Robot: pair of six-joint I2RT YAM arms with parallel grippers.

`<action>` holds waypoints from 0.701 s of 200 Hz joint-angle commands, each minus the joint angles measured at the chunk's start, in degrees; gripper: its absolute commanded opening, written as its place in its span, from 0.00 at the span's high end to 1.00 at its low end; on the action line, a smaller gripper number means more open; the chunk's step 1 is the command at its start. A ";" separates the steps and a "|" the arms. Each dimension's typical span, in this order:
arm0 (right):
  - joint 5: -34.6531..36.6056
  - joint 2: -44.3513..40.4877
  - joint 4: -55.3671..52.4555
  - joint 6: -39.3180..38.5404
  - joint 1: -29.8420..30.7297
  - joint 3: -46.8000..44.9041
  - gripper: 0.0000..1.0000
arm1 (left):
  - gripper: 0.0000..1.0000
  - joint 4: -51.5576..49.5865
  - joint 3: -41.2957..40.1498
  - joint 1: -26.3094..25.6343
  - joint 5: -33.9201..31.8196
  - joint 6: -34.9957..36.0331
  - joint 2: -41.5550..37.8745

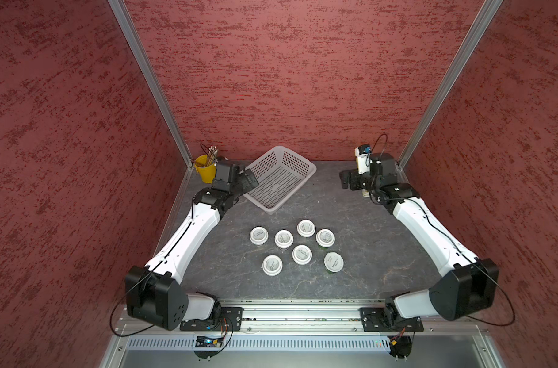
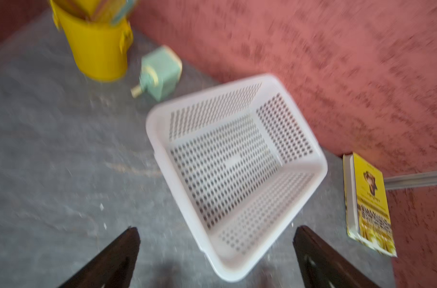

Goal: Put the yogurt in the basket
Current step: Adjust the basket at the center of the board.

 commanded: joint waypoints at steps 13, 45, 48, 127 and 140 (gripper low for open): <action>-5.53 2.48 -20.26 -3.85 3.19 4.36 0.02 | 0.00 -12.85 2.58 -1.99 6.60 -13.62 5.30; -15.62 0.80 -14.49 -6.61 3.71 3.06 0.02 | 0.00 -9.78 1.20 -0.85 6.90 -18.67 7.68; -16.10 0.52 -13.48 -6.55 3.70 2.57 0.02 | 0.00 -9.57 1.15 -0.69 6.76 -19.00 8.07; -21.20 2.60 7.22 -11.37 6.40 -4.19 0.02 | 0.00 -2.21 2.93 1.11 5.04 -22.71 20.73; -21.16 3.00 9.49 -11.37 6.62 -4.54 0.02 | 0.01 -1.35 4.08 1.20 4.88 -22.62 22.79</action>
